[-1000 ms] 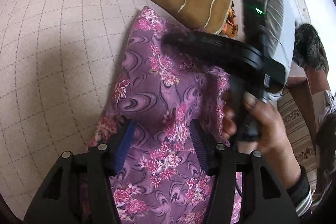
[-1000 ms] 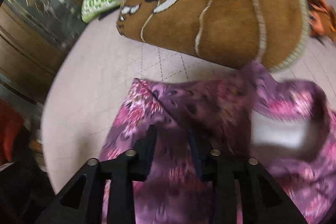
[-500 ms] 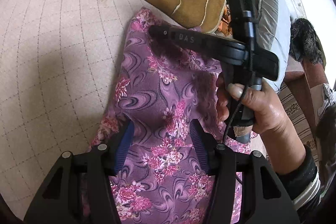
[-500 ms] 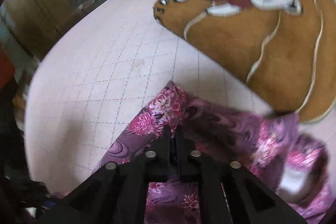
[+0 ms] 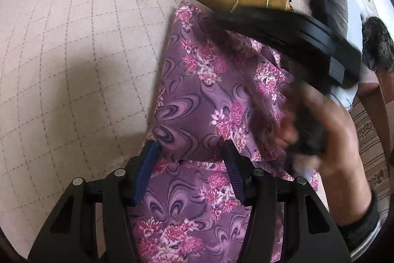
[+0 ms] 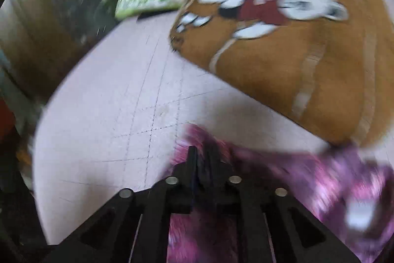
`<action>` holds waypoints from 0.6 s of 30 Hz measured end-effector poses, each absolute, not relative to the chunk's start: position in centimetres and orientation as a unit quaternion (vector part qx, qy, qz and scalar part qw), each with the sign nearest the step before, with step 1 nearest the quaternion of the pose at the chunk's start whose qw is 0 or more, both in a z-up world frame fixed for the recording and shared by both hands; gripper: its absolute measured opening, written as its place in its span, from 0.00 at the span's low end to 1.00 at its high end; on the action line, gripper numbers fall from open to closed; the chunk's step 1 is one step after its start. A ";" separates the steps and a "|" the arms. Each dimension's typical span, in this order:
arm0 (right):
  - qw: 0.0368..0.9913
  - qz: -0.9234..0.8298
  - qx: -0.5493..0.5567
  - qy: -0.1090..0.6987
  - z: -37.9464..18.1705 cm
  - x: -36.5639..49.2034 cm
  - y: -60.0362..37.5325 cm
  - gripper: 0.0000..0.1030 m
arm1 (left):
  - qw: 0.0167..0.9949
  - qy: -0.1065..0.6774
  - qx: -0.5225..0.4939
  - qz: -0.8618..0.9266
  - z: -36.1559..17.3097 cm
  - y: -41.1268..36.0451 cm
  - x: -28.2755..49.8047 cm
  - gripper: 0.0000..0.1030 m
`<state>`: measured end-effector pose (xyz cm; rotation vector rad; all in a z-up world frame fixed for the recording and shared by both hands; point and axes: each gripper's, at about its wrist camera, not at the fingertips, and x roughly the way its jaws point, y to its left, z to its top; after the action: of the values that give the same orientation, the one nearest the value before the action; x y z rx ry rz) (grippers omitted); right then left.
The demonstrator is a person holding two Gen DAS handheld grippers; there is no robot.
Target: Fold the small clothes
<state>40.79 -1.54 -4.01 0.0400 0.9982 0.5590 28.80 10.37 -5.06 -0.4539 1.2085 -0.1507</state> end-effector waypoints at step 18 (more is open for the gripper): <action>0.850 0.080 0.241 0.462 -3.1 26.1 -33.0 0.13 | 0.805 0.588 -0.073 -0.031 -3.7 5.2 30.2 0.53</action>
<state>26.06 -32.95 -3.09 0.5083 0.9728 0.1686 30.21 5.22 -3.68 -0.1565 1.2587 -0.0658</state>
